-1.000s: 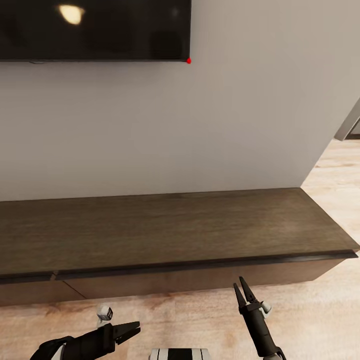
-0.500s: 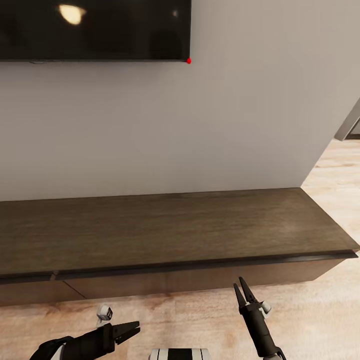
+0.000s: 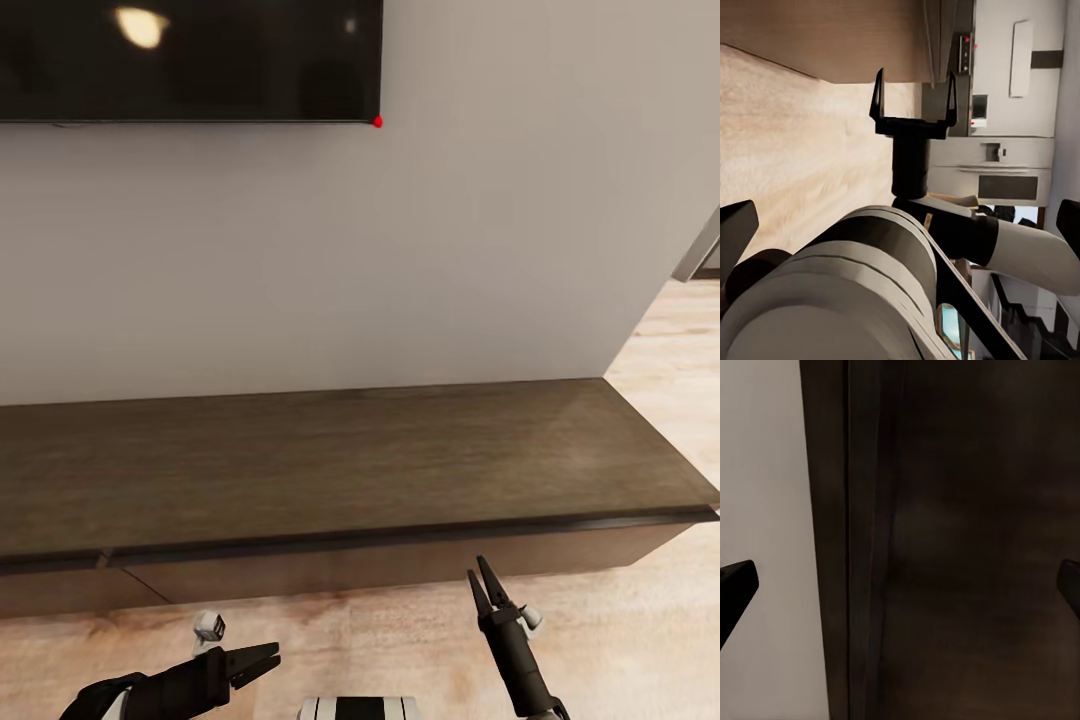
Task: Place each of the two pumpkins and all three candles from the living room inside a cabinet in the living room (use any cabinet), then make sure every cabinet is closed, and position the cauldron so it is next to a table in the living room.
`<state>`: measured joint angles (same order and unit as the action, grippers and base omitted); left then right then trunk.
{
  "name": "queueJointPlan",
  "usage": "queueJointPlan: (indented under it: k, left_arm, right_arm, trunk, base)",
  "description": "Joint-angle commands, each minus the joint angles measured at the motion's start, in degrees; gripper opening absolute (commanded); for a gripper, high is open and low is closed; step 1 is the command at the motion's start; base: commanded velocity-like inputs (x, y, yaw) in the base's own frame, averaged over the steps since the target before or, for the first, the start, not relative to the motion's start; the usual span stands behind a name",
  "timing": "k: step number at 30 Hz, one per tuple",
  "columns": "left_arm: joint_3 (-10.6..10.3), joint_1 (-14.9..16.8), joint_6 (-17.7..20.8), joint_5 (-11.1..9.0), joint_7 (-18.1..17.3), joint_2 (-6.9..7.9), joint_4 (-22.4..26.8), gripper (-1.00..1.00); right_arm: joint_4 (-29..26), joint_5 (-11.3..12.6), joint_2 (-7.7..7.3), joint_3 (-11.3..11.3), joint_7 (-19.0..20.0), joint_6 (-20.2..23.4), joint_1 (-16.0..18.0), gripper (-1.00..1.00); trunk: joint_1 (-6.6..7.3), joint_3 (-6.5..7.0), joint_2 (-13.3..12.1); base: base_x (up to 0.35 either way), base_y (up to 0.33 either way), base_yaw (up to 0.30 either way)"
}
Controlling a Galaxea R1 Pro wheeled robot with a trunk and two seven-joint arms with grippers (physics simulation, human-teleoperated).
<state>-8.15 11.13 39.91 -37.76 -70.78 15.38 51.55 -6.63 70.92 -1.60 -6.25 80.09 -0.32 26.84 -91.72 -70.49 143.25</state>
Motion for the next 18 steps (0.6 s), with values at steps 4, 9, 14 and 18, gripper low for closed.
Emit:
queueJointPlan:
  k: [4, 9, 14, 18]
  left_arm:
    - [-0.2, 0.03, 0.52, -0.47, 0.03, 0.07, -0.04, 1.0]
    - [-0.2, 0.03, 0.52, -0.47, 0.03, 0.09, -0.05, 1.0]
    - [-0.2, 0.03, 0.52, -0.46, 0.03, 0.09, -0.04, 1.0]
    - [-0.2, 0.03, 0.52, -0.47, 0.03, 0.09, -0.04, 1.0]
  right_arm:
    - [0.04, -0.43, 0.01, -0.46, 0.16, -0.03, 0.02, 1.0]
    - [0.01, -0.44, 0.02, -0.44, 0.16, -0.04, 0.02, 1.0]
    - [0.0, -0.44, 0.02, -0.45, 0.16, -0.04, 0.03, 1.0]
    - [-0.04, -0.44, 0.03, -0.45, 0.16, -0.04, 0.03, 1.0]
  trunk:
    - [0.0, -0.04, 0.02]
    - [0.0, -0.04, 0.02]
    - [0.0, -0.04, 0.02]
    - [0.0, -0.04, 0.02]
  base:
    - [0.086, 0.0, 0.0]
    - [0.082, 0.0, 0.0]
    - [0.035, 0.0, 0.0]
    - [0.026, 0.0, 0.0]
